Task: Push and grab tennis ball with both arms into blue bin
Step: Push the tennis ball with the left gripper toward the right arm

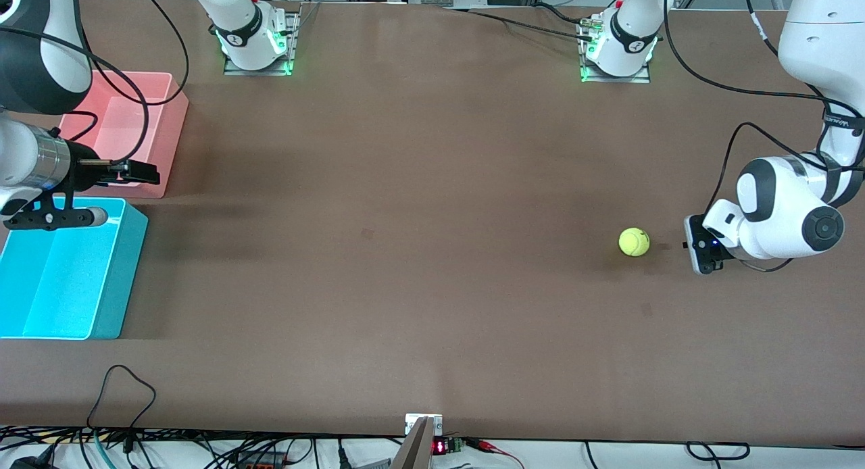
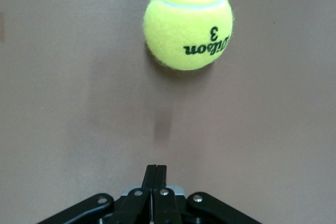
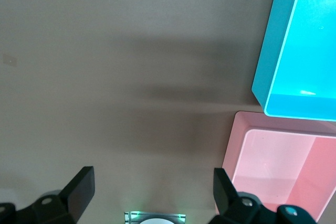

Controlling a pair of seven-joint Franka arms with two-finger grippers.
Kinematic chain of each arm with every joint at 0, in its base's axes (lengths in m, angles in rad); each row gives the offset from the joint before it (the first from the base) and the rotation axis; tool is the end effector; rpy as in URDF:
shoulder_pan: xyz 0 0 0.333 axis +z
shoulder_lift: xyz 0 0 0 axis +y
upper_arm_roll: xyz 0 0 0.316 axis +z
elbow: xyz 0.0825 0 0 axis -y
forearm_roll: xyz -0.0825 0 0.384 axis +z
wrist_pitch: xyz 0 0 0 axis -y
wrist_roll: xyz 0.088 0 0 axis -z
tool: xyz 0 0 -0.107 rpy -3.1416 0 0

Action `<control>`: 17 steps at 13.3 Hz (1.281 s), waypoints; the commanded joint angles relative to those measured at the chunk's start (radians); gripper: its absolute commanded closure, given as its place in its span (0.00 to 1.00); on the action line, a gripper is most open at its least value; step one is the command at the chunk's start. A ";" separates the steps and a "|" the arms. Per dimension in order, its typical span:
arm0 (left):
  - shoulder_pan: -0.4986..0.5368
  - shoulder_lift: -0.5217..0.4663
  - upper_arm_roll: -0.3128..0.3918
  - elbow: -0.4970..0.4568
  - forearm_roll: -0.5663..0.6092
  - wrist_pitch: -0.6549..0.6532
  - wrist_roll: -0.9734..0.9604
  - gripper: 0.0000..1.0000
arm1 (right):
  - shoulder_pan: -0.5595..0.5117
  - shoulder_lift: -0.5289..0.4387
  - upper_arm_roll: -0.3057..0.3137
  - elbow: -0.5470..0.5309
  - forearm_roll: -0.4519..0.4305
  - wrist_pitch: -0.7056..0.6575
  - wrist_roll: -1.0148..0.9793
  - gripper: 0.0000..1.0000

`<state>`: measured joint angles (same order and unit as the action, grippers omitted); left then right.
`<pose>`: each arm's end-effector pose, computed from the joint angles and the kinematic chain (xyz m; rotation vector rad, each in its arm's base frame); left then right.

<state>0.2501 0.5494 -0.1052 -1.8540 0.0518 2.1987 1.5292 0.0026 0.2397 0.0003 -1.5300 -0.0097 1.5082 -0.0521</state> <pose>0.6124 0.0940 0.2099 2.2667 -1.9270 -0.1815 0.6052 0.0006 0.4993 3.1104 0.0866 -0.4094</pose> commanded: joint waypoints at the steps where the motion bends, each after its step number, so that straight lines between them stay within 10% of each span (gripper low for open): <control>1: -0.002 -0.002 -0.002 -0.005 0.033 0.015 0.032 1.00 | -0.015 -0.008 0.006 -0.007 -0.009 -0.008 -0.014 0.00; 5: -0.021 0.007 -0.019 -0.028 0.033 0.038 0.022 1.00 | -0.030 -0.007 0.006 -0.015 -0.009 -0.003 -0.020 0.00; 10: -0.086 0.001 -0.238 -0.099 0.031 0.147 -0.266 1.00 | -0.032 -0.007 0.006 -0.016 -0.009 -0.003 -0.022 0.00; 17: 0.047 -0.002 -0.205 0.016 0.071 0.030 -0.135 1.00 | -0.029 -0.007 0.006 -0.013 -0.009 -0.006 -0.023 0.00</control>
<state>0.2198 0.5558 -0.3058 -1.8463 0.1041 2.2521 1.3403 -0.0200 0.2416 -0.0011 -1.5391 -0.0107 1.5075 -0.0574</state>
